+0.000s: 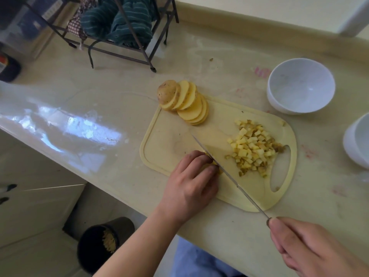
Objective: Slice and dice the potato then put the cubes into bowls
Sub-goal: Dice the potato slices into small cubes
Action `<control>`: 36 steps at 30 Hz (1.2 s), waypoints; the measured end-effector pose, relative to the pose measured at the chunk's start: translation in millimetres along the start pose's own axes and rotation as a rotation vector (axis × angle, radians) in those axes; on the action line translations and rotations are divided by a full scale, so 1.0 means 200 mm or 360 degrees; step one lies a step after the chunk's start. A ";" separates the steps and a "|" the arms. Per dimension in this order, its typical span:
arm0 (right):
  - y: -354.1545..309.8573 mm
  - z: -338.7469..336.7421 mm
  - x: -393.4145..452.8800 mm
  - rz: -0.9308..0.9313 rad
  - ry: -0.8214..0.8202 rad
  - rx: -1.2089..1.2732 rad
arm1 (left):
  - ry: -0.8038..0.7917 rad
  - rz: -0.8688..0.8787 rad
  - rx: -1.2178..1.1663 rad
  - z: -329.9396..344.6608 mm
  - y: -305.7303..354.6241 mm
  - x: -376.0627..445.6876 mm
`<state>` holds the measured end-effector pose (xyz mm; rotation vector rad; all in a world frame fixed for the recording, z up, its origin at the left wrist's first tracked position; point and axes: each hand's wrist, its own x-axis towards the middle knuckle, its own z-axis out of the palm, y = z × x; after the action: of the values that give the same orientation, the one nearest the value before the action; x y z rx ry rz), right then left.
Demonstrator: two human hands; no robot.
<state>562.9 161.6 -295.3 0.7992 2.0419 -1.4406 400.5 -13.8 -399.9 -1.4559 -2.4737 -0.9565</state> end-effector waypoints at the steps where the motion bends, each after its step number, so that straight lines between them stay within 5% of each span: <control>1: 0.00 0.00 0.00 0.0000 -0.0002 -0.0018 | 0.0007 -0.0003 -0.0003 0.00 0.00 0.00; 25: 0.03 0.00 0.10 -0.0078 0.0194 0.0076 | 0.0055 0.0003 -0.0021 0.00 0.00 0.03; 36: 0.01 -0.03 0.05 0.0059 -0.0037 0.0313 | 0.0082 -0.0020 -0.0043 -0.02 -0.01 -0.02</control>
<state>557.1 170.2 -302.1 0.8898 1.8784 -1.6398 399.8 -19.7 -400.1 -1.4069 -2.4460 -1.0204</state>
